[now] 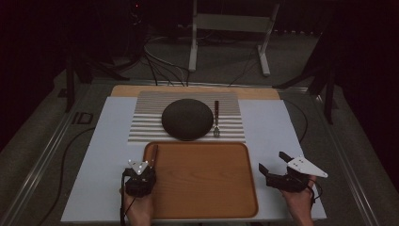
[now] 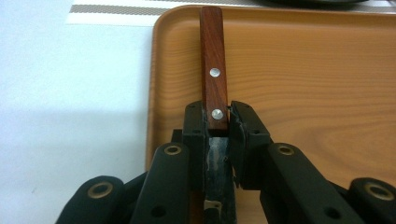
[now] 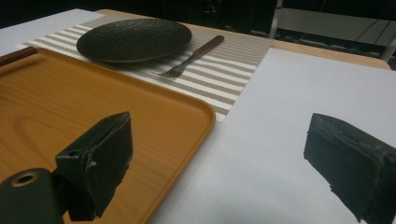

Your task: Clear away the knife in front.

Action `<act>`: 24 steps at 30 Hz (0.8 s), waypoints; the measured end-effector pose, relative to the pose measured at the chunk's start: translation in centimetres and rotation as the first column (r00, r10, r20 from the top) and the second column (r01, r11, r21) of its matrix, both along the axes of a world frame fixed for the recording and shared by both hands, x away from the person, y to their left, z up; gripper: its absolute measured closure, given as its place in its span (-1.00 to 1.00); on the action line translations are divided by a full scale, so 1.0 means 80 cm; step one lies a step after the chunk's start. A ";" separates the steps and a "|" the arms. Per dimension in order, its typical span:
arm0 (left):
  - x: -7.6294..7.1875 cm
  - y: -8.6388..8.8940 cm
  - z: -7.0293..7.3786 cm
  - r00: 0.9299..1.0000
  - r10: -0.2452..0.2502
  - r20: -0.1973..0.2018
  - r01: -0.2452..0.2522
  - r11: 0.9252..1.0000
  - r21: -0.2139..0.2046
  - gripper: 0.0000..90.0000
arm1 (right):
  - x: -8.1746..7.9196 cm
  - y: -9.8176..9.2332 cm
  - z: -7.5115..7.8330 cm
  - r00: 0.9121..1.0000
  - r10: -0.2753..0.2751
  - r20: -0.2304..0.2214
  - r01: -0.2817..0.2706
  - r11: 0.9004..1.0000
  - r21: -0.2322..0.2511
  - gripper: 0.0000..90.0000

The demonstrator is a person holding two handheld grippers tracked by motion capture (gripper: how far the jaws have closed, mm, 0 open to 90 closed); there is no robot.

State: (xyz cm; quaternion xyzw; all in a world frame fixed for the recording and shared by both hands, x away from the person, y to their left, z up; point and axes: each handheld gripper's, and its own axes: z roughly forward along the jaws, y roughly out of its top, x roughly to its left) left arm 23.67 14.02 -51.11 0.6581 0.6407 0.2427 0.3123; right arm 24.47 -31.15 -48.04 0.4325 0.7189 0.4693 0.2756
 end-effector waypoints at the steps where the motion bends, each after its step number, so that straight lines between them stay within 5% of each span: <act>1: -0.001 0.001 0.000 1.000 0.005 -0.002 -0.005 1.000 -0.004 0.74 | 0.000 0.000 0.000 1.000 0.000 0.001 0.000 1.000 0.000 -0.82; 13: -0.004 0.002 0.000 0.999 0.029 -0.024 -0.029 0.999 0.013 0.68 | 0.000 0.000 0.000 1.000 -0.001 0.000 0.001 1.000 0.000 -0.82; 15: -0.006 0.001 0.002 1.000 0.027 -0.014 -0.027 1.000 0.013 0.39 | 0.000 -0.001 0.000 1.000 0.000 0.001 0.000 1.000 0.001 -0.82; 19: -0.007 0.001 0.006 1.000 0.030 -0.002 -0.030 0.999 0.013 0.17 | 0.000 -0.001 0.000 1.000 0.000 0.001 0.000 1.000 0.001 -0.82; 20: -0.007 0.002 0.013 0.999 0.034 0.022 -0.034 0.999 0.003 0.17 | 0.000 -0.001 0.000 1.000 0.000 0.001 0.000 1.000 0.001 -0.82; 24: -0.001 0.003 0.025 0.997 -0.007 0.077 0.007 1.000 0.002 -0.37 | 0.000 -0.001 0.000 1.000 0.000 0.002 0.000 1.000 0.003 -0.82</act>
